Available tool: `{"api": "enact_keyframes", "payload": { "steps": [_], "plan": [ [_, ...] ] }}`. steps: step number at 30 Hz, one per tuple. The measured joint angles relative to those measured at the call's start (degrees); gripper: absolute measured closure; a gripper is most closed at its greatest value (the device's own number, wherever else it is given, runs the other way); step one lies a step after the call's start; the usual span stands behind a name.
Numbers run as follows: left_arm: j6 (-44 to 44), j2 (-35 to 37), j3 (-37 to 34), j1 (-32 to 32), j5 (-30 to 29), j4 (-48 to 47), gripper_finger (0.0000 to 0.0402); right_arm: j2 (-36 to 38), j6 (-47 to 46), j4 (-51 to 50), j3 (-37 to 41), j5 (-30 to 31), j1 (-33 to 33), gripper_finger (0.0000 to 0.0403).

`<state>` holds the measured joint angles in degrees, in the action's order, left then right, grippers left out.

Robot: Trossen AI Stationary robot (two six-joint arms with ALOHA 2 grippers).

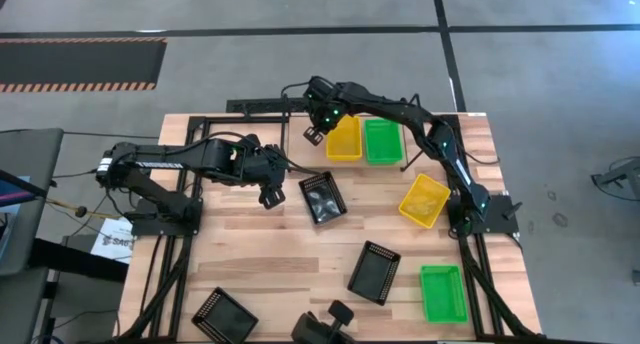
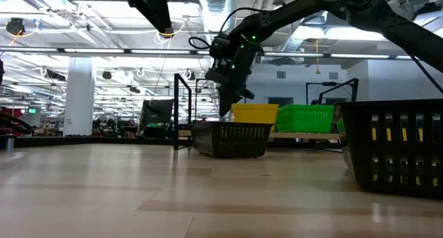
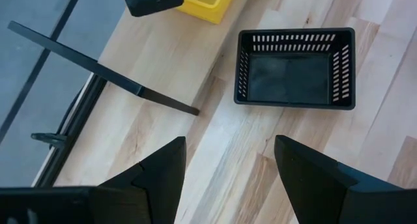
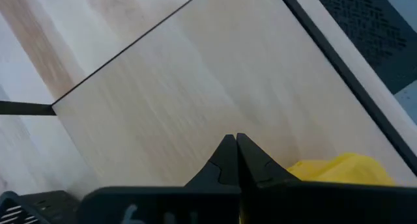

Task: Stack baskets on shelf by color
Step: Stack the left yellow bin on top of the yellow bin on the shelf, then put the top black bin on the shelf

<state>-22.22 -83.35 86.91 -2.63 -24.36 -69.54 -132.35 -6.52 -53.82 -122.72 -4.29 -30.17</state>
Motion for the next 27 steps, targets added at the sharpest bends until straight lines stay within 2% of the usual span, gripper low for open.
{"api": "enact_keyframes", "payload": {
  "steps": [4, 11, 13, 18, 23, 27],
  "plan": [
    [0.05, 0.00, 0.00, 0.00, -0.05, 0.01, 0.0180, -0.04, 0.16, -2.02, -1.14, -0.81, 0.36, 0.0403],
    [2.59, 0.00, 0.00, -0.01, -1.58, 0.04, 0.0180, 0.10, 3.47, -6.21, -12.39, -1.44, 3.65, 0.0403],
    [2.92, 0.00, 0.00, -0.01, -3.19, 0.08, 0.0180, 3.91, 3.38, -3.30, -10.41, -1.45, 4.67, 0.0403],
    [6.81, -0.22, -1.10, 0.12, -5.50, 3.47, 0.0180, 13.98, 3.13, -6.08, -10.27, 1.85, 6.31, 0.0403],
    [15.88, -0.24, -3.45, -0.15, -1.32, 11.55, 0.0180, 25.45, 1.15, -7.38, -10.27, 5.75, 9.48, 0.0402],
    [22.79, -0.28, -6.57, -0.15, 3.05, 19.98, 0.0180, 33.17, -0.65, -7.49, -10.29, 6.34, 13.40, 0.0401]
  ]
}}
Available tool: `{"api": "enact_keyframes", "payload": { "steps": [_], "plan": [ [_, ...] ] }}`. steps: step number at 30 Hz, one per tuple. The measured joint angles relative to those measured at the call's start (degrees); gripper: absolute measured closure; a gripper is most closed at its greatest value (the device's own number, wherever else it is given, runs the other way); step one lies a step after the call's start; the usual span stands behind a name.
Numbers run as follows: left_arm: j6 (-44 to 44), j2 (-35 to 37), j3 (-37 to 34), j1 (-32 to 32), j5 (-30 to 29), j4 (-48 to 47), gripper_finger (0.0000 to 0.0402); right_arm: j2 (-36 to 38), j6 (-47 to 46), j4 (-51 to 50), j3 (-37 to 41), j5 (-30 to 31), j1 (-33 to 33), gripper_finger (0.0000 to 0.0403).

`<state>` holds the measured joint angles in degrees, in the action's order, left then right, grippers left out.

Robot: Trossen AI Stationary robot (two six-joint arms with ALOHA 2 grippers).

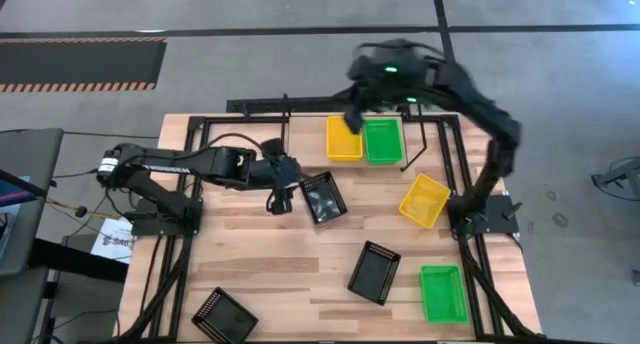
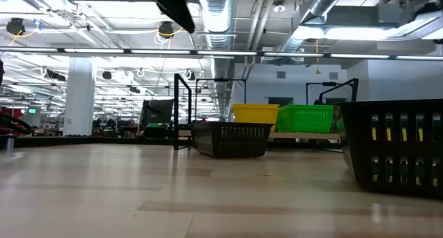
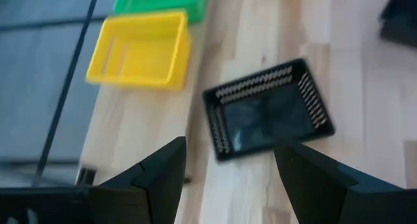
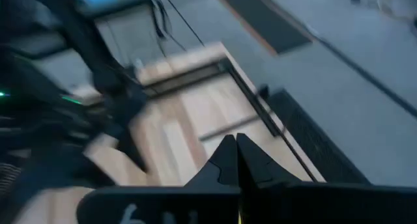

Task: Stack baskets on shelf by color
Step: Put the top black bin on the shelf

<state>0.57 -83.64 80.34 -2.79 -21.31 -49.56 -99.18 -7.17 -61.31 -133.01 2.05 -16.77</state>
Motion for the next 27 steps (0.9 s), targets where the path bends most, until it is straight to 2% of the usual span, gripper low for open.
{"api": "enact_keyframes", "payload": {
  "steps": [4, 8, 13, 17, 19, 23, 27],
  "plan": [
    [1.26, 0.00, -3.17, 0.00, 0.65, 3.78, 0.0180, 5.62, -1.63, 0.62, -0.01, 3.90, 5.54, 0.0402],
    [-3.01, 0.00, -3.83, 0.28, 0.79, 2.95, 0.0180, 8.97, -2.92, 1.22, -0.01, 9.22, 11.74, 0.0399],
    [1.28, 0.00, -3.84, 1.35, 8.90, 5.27, 0.0180, 10.20, -2.89, 3.57, -0.01, 11.56, 17.70, 0.0401],
    [12.07, -0.98, -3.79, 0.29, 16.59, 5.98, 0.0180, 10.24, -1.44, 3.44, 0.02, 11.55, 20.19, 0.0398],
    [19.78, -2.19, -3.92, -1.09, 17.81, 4.09, 0.0180, 10.43, -1.34, 2.46, 0.08, 11.49, 20.96, 0.0397],
    [32.47, -6.59, -3.84, -3.29, 17.33, 4.10, 0.0180, 11.29, -1.62, 0.64, 0.10, 10.09, 21.97, 0.0400],
    [37.63, -12.93, -3.85, -4.00, 12.88, 7.18, 0.0180, 13.42, -2.80, 1.68, 0.01, 5.10, 23.60, 0.0399]
  ]
}}
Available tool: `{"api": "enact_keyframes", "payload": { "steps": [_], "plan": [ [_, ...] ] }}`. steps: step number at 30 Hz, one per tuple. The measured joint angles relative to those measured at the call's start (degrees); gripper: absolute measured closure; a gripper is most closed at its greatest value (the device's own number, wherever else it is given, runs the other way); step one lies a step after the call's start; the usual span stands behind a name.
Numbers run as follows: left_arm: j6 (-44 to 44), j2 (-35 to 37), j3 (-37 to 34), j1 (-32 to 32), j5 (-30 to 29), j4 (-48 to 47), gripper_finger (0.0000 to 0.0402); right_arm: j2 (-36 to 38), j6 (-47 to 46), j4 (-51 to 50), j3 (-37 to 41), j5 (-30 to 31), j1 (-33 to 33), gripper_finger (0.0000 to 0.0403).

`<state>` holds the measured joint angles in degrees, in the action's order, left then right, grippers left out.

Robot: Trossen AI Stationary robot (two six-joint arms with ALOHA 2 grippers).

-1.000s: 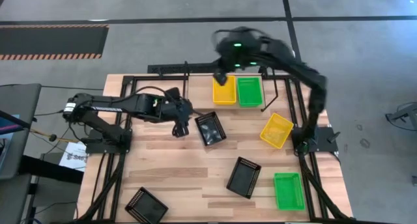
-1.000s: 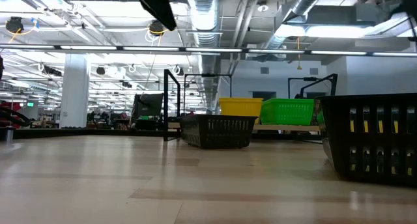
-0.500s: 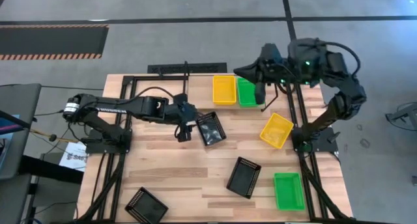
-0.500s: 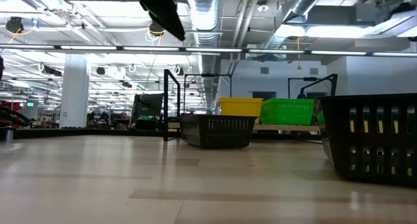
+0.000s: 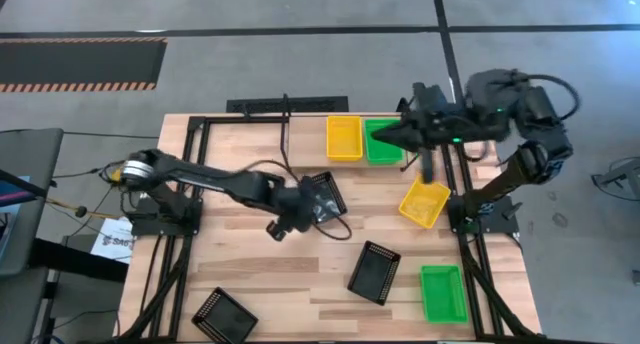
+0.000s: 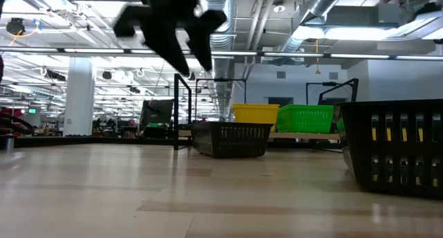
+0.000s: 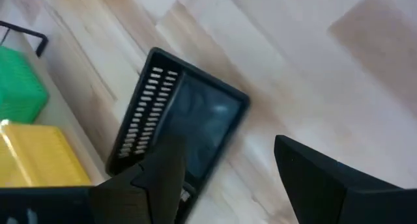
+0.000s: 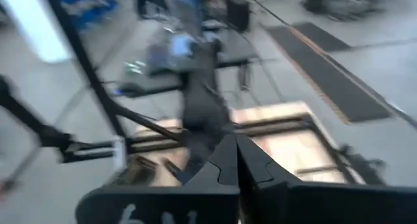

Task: Stack baskets on shelf by color
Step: Put the top black bin on the shelf

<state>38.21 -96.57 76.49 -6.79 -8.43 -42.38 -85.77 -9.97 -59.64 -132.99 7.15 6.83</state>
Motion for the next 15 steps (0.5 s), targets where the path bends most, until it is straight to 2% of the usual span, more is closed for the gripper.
{"api": "enact_keyframes", "payload": {
  "steps": [5, 10, 15],
  "plan": [
    [2.28, -7.84, 0.01, 0.03, -6.14, 2.32, 0.0180, 3.22, -0.05, 3.44, 0.04, -4.44, 3.59, 0.0393],
    [4.39, -13.47, 0.35, 0.67, -13.45, 0.37, 0.0180, 6.14, 1.44, 6.74, -0.02, -4.64, 7.87, 0.0398],
    [4.89, -15.24, 0.76, 2.10, -13.97, 1.39, 0.0180, 7.80, 2.93, 7.58, -0.03, -4.37, 10.63, 0.0398]
  ]
}}
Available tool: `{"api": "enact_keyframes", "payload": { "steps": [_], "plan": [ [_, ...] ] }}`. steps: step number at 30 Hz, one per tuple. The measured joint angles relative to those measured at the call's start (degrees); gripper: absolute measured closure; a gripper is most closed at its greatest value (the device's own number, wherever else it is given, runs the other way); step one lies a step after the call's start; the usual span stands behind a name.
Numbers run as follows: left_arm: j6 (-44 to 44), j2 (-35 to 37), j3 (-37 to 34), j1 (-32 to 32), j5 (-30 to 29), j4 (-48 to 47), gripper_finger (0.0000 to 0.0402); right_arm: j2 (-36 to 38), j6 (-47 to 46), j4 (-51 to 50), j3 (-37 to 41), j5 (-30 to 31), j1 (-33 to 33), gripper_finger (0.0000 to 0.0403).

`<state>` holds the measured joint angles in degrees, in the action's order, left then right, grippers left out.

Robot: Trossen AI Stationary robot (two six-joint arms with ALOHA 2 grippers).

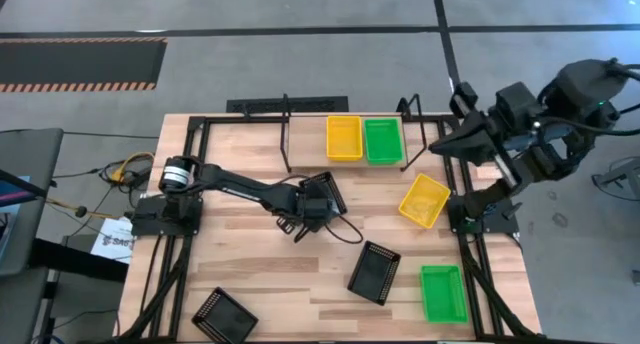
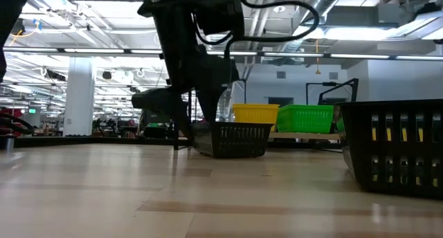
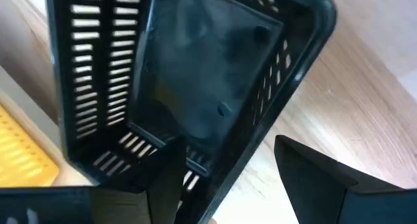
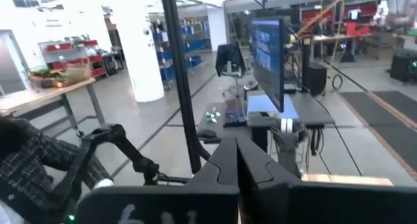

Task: Stack baskets on shelf by color
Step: Put the top black bin on the shelf

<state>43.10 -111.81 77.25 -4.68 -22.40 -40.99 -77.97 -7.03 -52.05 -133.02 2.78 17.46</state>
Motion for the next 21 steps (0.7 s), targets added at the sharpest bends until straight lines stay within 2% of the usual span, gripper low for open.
{"api": "enact_keyframes", "payload": {
  "steps": [3, 5, 7, 11, 14, 21],
  "plan": [
    [-0.15, 0.02, 0.00, 0.88, 1.30, 1.99, 0.0185, 0.39, 0.58, -0.03, 0.03, 0.13, 0.72, 0.0396],
    [-0.78, 0.02, 0.21, 1.22, 1.24, 2.52, 0.0205, 0.43, 0.93, -0.20, 0.03, 0.16, 0.97, 0.0396],
    [-1.96, 0.02, 1.13, 1.44, 1.61, 2.57, 0.0240, 0.39, 1.08, -0.24, 0.04, 0.16, 0.97, 0.0396],
    [-2.48, 0.09, 2.25, 1.70, 7.25, 1.15, 0.0337, 0.39, 1.06, -0.17, 0.02, 0.18, 0.93, 0.0397],
    [-2.84, 0.09, 2.58, 1.68, 7.84, -0.37, 0.0390, 0.39, 1.06, -0.15, 0.03, 0.18, 0.93, 0.0396],
    [-4.17, 0.09, 2.52, 1.78, 9.54, -2.10, 0.0393, 0.39, 1.06, 0.26, 0.04, 0.20, 0.92, 0.0395]
  ]
}}
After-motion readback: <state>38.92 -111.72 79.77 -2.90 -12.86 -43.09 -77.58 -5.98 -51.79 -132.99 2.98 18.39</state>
